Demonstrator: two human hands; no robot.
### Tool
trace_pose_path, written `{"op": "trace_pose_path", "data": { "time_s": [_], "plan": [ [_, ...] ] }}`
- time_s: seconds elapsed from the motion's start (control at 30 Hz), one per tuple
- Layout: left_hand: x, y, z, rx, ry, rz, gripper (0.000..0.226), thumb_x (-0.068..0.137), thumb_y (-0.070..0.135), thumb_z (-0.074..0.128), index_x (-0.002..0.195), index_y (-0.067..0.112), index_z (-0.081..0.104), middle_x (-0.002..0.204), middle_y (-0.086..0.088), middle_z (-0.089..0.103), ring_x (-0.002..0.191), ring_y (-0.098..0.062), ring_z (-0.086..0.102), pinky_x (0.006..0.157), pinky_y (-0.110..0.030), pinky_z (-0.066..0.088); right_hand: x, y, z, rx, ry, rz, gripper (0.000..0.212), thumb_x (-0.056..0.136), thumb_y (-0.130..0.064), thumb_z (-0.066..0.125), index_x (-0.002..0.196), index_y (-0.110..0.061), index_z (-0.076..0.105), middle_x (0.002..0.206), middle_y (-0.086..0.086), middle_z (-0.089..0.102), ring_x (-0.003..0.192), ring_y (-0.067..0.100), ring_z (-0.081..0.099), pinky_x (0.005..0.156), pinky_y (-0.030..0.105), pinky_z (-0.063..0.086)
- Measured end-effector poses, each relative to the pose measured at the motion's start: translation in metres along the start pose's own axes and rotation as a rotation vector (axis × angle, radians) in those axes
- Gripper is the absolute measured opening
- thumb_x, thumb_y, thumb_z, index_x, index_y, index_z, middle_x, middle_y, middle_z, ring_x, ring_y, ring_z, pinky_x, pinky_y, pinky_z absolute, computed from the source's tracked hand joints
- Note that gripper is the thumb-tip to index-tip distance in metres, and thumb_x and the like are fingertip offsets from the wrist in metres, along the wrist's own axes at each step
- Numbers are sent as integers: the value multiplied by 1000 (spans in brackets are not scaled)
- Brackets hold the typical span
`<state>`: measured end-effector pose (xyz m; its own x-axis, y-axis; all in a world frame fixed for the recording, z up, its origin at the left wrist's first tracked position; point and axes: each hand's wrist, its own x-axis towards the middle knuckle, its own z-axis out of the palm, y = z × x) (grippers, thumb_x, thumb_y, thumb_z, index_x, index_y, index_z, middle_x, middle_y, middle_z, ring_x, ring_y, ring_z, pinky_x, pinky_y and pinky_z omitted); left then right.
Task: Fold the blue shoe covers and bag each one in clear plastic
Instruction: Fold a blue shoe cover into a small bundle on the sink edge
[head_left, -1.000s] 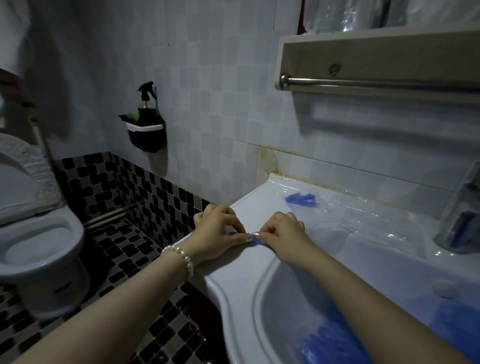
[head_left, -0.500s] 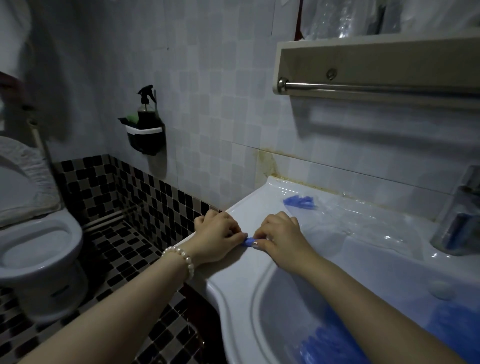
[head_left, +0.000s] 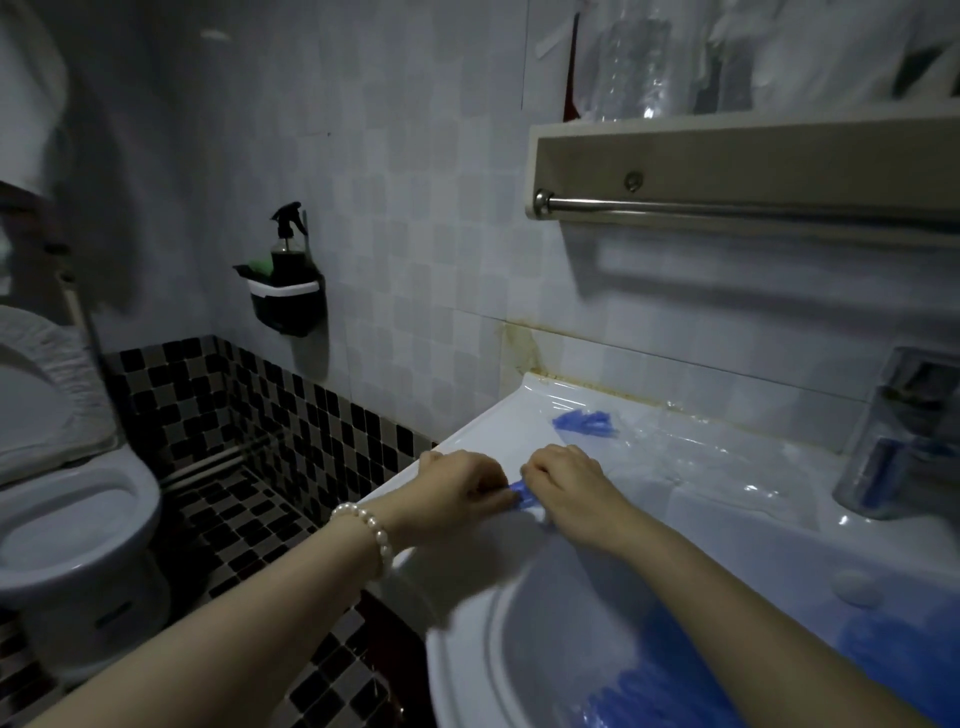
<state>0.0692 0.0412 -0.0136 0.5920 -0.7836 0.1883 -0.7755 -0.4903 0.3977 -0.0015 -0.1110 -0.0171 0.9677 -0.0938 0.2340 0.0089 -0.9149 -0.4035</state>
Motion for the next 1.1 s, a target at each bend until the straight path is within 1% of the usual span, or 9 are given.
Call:
{"op": "trace_pose_path", "data": {
  "time_s": [0.1,0.17,0.37,0.6,0.77,0.83,0.93,1.0,1.1],
  "plan": [
    [-2,26,-16,-572,-83,-25,24,95,22,54,81,4,64,68,0,57,64,-10,46,65,-23,38,-19,-1,-36,445,57,50,28,93,-32,55,71,-14,60,63,-5,51,60,6,45,60,17,37],
    [0,40,-17,-748,-90,-6,23,95,13,52,74,7,61,62,7,56,60,-5,45,62,-16,37,-33,1,-55,625,83,62,17,87,-22,64,73,-13,66,57,-9,59,56,-1,51,57,10,40],
    [10,71,-7,-1070,-170,-5,15,81,16,59,73,4,61,66,-4,57,64,-10,49,64,-18,40,-55,19,-66,1218,123,200,3,71,-6,65,74,-6,67,63,4,66,60,11,56,63,23,47],
    [22,81,8,-1318,-314,-119,18,84,25,61,75,10,64,64,-2,51,59,-9,45,56,-20,33,-54,31,-69,1442,110,230,16,66,-9,66,78,-7,76,92,12,71,90,26,63,95,43,45],
    [30,95,22,-1536,-314,-291,11,80,25,68,82,15,63,68,0,57,61,-8,51,56,-19,35,-51,37,-66,1491,193,280,9,80,-6,60,84,0,65,83,11,73,74,21,68,70,30,56],
    [32,103,30,-1464,-191,-366,14,84,26,64,80,13,66,69,-2,58,65,-10,48,60,-19,36,-48,44,-65,1398,275,364,8,85,-6,60,77,-4,61,70,8,70,66,18,62,64,27,46],
    [37,104,40,-1048,141,-317,20,87,29,65,76,13,66,71,0,58,70,-12,48,61,-20,39,-44,60,-72,1287,449,503,11,86,-8,63,75,-7,61,75,7,67,63,13,56,60,26,34],
    [41,93,46,-560,309,-233,17,86,37,65,84,20,68,91,6,62,90,-13,53,77,-26,44,-44,76,-80,1267,572,587,10,84,-8,67,76,-7,62,71,7,63,58,12,51,56,24,33],
    [47,75,55,111,289,-15,24,91,46,53,106,33,66,138,12,43,130,-13,29,100,-31,17,-44,92,-83,1214,603,649,11,82,-5,70,74,-2,62,61,8,58,50,12,48,43,20,31]
  ]
}}
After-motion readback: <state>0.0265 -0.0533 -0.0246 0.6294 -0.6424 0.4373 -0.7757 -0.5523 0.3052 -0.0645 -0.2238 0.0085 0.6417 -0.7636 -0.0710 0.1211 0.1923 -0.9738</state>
